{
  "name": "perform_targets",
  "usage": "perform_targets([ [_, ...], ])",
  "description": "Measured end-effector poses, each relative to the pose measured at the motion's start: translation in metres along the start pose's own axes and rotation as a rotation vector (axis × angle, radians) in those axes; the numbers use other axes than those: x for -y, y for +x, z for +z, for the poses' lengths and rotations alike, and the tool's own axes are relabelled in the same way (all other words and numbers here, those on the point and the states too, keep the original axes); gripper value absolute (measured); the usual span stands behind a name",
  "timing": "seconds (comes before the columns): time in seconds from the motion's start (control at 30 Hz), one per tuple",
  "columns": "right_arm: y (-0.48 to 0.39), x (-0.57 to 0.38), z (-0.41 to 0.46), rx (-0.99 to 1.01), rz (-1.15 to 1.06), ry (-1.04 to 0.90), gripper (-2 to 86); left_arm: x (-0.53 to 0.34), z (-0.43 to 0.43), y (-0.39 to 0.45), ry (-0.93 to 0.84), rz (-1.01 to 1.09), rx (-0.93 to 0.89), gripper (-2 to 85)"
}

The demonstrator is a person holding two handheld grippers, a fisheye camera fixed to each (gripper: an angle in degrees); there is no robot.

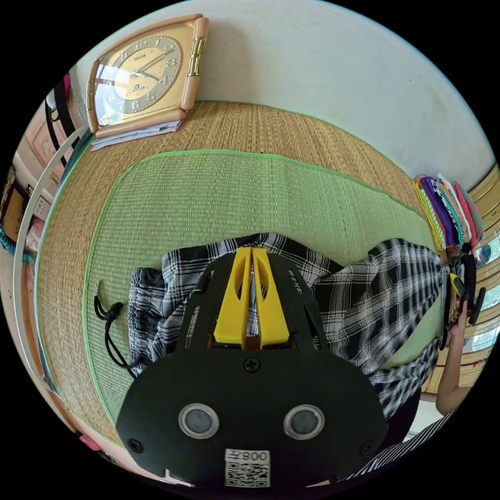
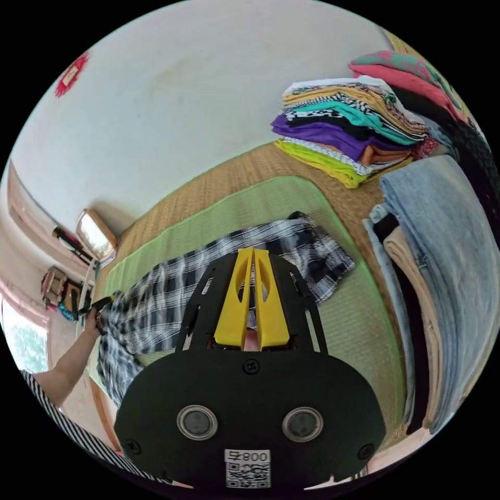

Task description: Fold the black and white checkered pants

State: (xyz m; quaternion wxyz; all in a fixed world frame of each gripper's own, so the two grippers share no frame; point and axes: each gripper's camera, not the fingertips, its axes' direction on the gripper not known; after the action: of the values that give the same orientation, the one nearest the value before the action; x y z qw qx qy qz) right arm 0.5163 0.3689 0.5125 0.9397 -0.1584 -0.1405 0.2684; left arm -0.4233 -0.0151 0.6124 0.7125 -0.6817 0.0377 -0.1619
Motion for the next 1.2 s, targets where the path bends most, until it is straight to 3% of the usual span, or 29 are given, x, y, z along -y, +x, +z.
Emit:
perform_targets([
  [0.17,-0.101,0.008,0.074,0.184,-0.332,-0.231,0.1,0.005,-0.011,-0.018,0.007,-0.094,0.024,0.1],
  [0.37,-0.197,0.018,0.16,0.18,-0.566,-0.373,0.1,-0.006,-0.031,-0.021,0.072,-0.061,0.003,0.1],
  [0.47,-0.222,0.024,0.194,0.115,-0.618,-0.412,0.0,-0.009,-0.026,-0.021,0.004,-0.028,0.077,0.1],
  [0.57,-0.231,0.031,0.218,0.045,-0.634,-0.428,-0.2,-0.012,-0.032,-0.029,0.023,-0.049,0.059,0.1],
  [0.7,-0.224,0.044,0.223,0.094,-0.569,-0.421,-0.3,-0.029,-0.054,-0.04,0.102,-0.074,0.022,0.1],
  [0.83,-0.212,0.04,0.204,0.145,-0.554,-0.365,-0.2,-0.064,-0.074,-0.058,0.141,-0.101,0.071,0.1],
  [0.97,-0.186,0.02,0.177,0.222,-0.513,-0.353,0.0,-0.084,-0.068,-0.078,0.067,-0.114,0.109,0.1],
  [1.03,-0.177,0.008,0.168,0.223,-0.515,-0.369,0.0,-0.089,-0.074,-0.087,0.072,-0.184,0.084,0.1],
  [1.2,-0.165,-0.025,0.155,0.16,-0.551,-0.416,0.1,-0.112,-0.095,-0.084,0.134,-0.13,0.07,0.1],
])
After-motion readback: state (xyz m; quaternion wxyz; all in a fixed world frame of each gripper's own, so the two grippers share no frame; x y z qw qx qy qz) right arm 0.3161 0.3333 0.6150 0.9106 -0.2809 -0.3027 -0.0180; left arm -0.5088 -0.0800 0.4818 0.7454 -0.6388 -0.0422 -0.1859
